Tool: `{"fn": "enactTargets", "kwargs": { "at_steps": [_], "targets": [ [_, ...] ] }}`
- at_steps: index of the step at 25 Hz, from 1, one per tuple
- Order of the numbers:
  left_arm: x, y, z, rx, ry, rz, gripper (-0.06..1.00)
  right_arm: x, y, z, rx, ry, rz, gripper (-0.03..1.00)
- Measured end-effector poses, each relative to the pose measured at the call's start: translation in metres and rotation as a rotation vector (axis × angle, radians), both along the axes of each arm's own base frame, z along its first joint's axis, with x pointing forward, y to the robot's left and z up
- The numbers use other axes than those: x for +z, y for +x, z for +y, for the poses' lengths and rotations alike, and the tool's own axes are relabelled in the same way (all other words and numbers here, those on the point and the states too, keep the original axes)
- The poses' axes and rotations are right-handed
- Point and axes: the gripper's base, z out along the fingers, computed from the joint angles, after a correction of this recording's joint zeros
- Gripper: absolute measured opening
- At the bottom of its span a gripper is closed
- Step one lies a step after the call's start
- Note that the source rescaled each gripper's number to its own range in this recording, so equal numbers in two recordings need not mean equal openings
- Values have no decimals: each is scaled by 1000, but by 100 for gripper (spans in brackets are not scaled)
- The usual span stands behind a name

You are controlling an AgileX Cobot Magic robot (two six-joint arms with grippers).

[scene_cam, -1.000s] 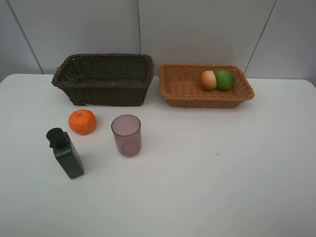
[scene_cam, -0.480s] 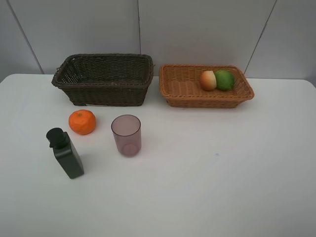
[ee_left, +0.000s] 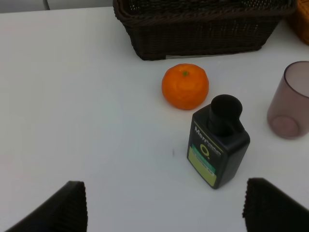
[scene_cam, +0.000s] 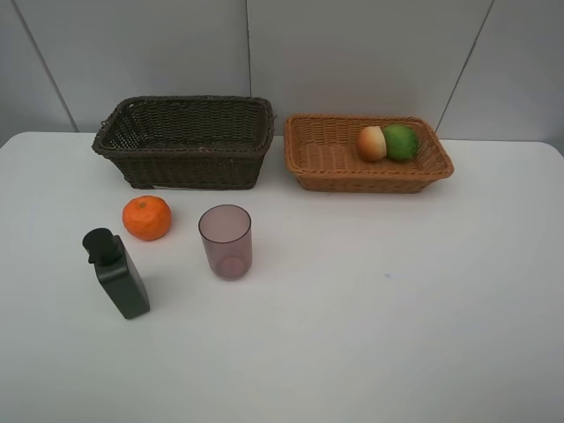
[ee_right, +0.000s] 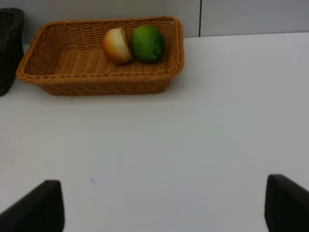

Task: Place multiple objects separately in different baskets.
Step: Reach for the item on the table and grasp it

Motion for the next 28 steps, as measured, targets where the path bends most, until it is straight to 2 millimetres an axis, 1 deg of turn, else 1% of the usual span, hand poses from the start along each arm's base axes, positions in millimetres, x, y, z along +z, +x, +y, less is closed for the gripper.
{"fn": "enactTargets", "kwargs": {
  "at_steps": [28],
  "targets": [
    [0,0,0,0,0,0,85,0,0,0,0,0,0,90]
  ]
}}
